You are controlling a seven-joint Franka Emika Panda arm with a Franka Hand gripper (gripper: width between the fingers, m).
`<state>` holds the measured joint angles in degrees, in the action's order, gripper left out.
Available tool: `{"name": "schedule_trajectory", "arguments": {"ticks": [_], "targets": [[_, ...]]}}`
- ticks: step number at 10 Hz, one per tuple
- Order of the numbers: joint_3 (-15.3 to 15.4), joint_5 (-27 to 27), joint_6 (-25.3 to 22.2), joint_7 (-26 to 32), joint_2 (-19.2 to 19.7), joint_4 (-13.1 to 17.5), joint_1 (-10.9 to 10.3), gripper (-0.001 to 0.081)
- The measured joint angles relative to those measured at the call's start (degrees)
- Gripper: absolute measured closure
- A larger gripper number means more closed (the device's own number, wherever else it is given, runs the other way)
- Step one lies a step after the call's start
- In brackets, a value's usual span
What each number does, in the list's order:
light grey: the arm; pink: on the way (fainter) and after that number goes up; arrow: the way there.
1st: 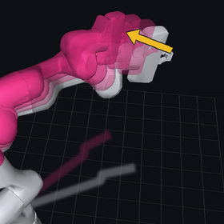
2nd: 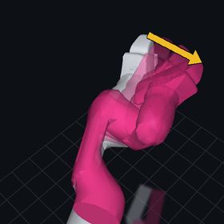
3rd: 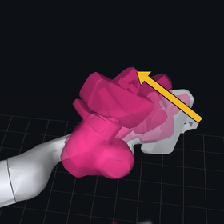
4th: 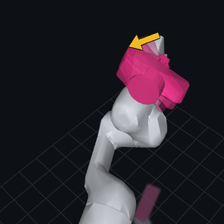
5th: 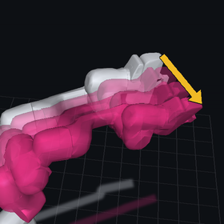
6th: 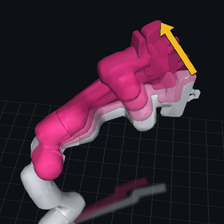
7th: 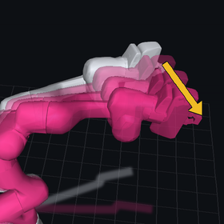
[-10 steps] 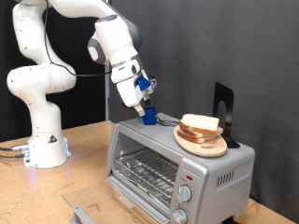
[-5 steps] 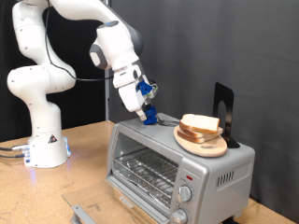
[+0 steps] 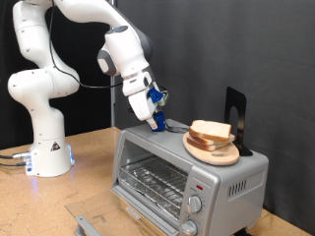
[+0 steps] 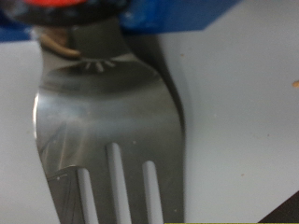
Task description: Make a piece of toast with the oven
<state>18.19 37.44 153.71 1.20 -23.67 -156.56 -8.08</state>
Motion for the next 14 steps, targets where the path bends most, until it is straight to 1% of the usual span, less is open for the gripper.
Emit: {"name": "schedule_trajectory", "arguments": {"ticks": [2, 3, 4, 5, 6, 7, 10, 11, 12, 14], "targets": [[0.2, 0.1, 0.0, 0.0, 0.1, -0.1, 0.0, 0.0124], [0.2, 0.3, 0.0, 0.0, 0.1, -0.1, -0.1, 0.0212], [0.3, 0.6, 0.0, 0.0, 0.1, -0.1, -0.2, 0.0212], [0.4, 0.7, 0.0, 0.0, 0.1, -0.1, -0.2, 0.0346], [0.5, 0.8, 0.0, 0.0, 0.1, -0.1, -0.2, 0.0346], [0.5, 0.8, 0.0, -0.1, 0.1, -0.1, -0.2, 0.0498], [0.5, 0.8, 0.0, -0.2, 0.1, -0.1, -0.2, 0.0498], [0.3, 1.0, -0.6, -0.1, 0.0, 0.0, -0.2, 0.0545], [-0.2, 1.5, -1.7, 0.3, -0.5, 0.3, -0.3, 0.0545], [-2.2, 2.3, -6.7, 1.9, -2.9, 1.6, -0.3, 0.0543]]}}
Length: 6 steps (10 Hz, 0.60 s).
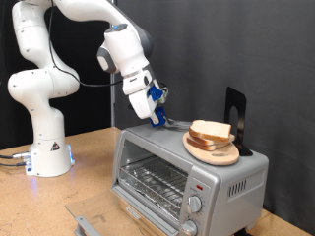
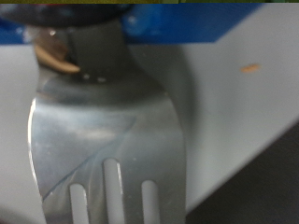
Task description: Make a piece of toast with the oven
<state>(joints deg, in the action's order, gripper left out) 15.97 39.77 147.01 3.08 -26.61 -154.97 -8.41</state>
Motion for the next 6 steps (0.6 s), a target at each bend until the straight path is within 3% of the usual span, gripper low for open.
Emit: {"name": "schedule_trajectory", "arguments": {"ticks": [4, 6], "targets": [[-4.1, -0.8, -10.1, 1.1, -5.3, 3.0, 0.2, 0.0542], [-4.0, 0.1, -9.1, 1.0, -5.2, 2.6, 0.2, 0.0542]]}}
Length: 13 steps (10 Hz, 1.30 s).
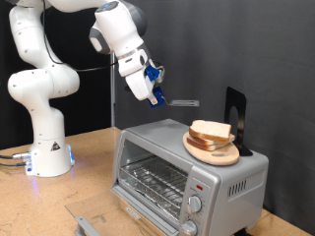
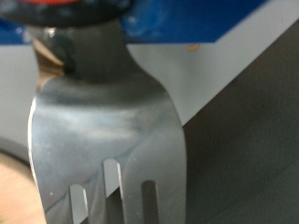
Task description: Make a piece of toast with the oven
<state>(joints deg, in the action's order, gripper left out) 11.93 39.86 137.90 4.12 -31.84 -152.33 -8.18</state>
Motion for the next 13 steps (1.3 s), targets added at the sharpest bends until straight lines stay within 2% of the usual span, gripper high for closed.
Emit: {"name": "schedule_trajectory", "arguments": {"ticks": [3, 7, 10, 13], "targets": [[-3.1, 2.3, 0.0, 0.2, -0.3, 0.9, 0.5, 0.0542], [-6.9, -4.3, -7.2, 0.1, 0.2, 4.4, 5.7, 0.0542], [-8.0, -10.1, -9.5, 0.1, 1.7, 6.2, 9.5, 0.0542], [-8.4, -14.3, -11.9, -0.2, 4.6, 8.2, 12.1, 0.0542]]}}
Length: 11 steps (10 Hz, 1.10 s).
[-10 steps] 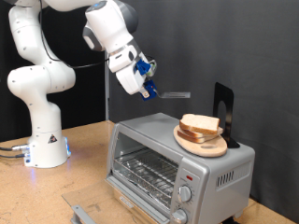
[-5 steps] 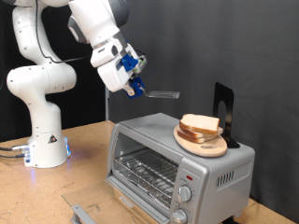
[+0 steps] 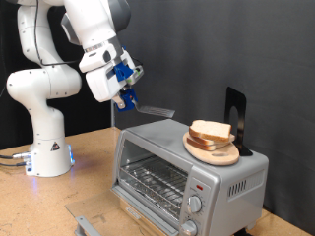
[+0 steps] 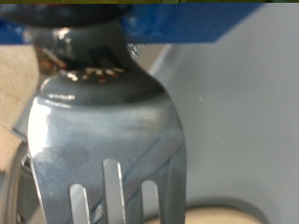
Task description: Make a piece of toast with the oven
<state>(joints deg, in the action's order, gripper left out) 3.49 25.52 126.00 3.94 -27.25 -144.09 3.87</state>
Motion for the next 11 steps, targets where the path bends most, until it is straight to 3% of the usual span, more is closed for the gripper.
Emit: {"name": "schedule_trajectory", "arguments": {"ticks": [6, 11], "targets": [[0.6, -1.1, 1.1, -0.1, 3.6, 1.2, 0.6, 0.0542], [3.3, -0.3, 4.5, -0.8, 5.0, 1.0, 0.4, 0.0542]]}}
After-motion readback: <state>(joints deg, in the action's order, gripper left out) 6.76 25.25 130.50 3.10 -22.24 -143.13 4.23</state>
